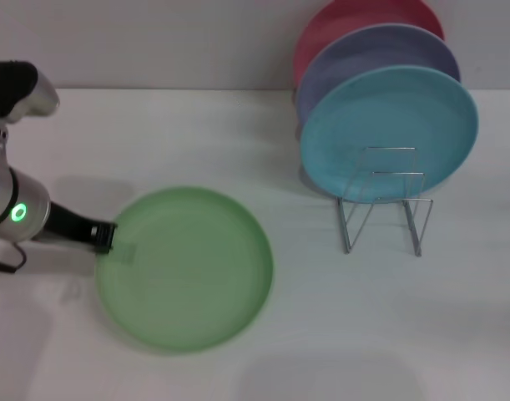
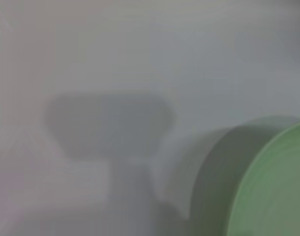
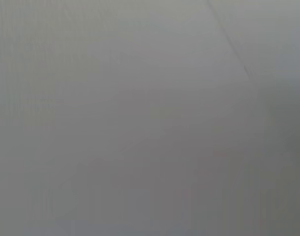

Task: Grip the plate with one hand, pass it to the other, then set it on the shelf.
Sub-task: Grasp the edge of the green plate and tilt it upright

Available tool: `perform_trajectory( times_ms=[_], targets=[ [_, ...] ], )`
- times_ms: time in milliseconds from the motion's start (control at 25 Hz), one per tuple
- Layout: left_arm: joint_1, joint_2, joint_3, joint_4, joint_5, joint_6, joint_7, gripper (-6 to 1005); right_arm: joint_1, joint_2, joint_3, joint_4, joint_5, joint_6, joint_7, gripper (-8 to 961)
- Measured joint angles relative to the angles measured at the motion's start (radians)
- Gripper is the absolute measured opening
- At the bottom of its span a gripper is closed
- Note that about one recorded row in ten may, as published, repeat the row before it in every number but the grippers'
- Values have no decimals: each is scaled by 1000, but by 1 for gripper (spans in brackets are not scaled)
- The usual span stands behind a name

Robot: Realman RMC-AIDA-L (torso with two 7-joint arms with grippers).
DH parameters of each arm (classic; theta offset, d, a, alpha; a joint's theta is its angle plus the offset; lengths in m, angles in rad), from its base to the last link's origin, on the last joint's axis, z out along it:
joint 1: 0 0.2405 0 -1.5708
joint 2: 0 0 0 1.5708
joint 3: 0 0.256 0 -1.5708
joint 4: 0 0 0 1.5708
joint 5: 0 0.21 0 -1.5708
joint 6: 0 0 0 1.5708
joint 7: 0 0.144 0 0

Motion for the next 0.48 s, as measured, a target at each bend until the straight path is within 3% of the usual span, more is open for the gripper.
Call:
perform_trajectory(
  times_ms=[480],
  targets=[
    [36,0,13,-13,0,284,7,28,-11,6,-1,4,0,0,0,622]
  ],
)
